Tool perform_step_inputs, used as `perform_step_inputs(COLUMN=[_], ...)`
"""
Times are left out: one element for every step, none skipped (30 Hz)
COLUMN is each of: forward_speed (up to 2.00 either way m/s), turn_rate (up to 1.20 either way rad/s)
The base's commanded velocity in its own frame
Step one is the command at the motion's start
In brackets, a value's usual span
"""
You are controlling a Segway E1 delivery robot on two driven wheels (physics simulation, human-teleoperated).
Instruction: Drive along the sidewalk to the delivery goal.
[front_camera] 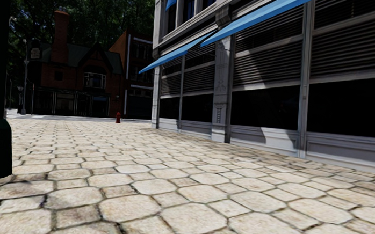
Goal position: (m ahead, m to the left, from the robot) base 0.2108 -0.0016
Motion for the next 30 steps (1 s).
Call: perform_step_inputs(forward_speed=[1.15,1.12,1.03,1.03,0.78,0.00,0.00,0.00,0.00,0.00,0.00,0.00,0.00,0.00,0.00,0.00,0.00,0.00,0.00,0.00,0.00,0.00,0.00,0.00,0.00,0.00,0.00,0.00,0.00,0.00], turn_rate=[0.30,0.00,0.00,0.00,0.00,0.00,0.00,0.00,0.00,0.00,0.00,0.00,0.00,0.00,0.00,0.00,0.00,0.00,0.00,0.00,0.00,0.00,0.00,0.00,0.00,0.00,0.00,0.00,0.00,0.00])
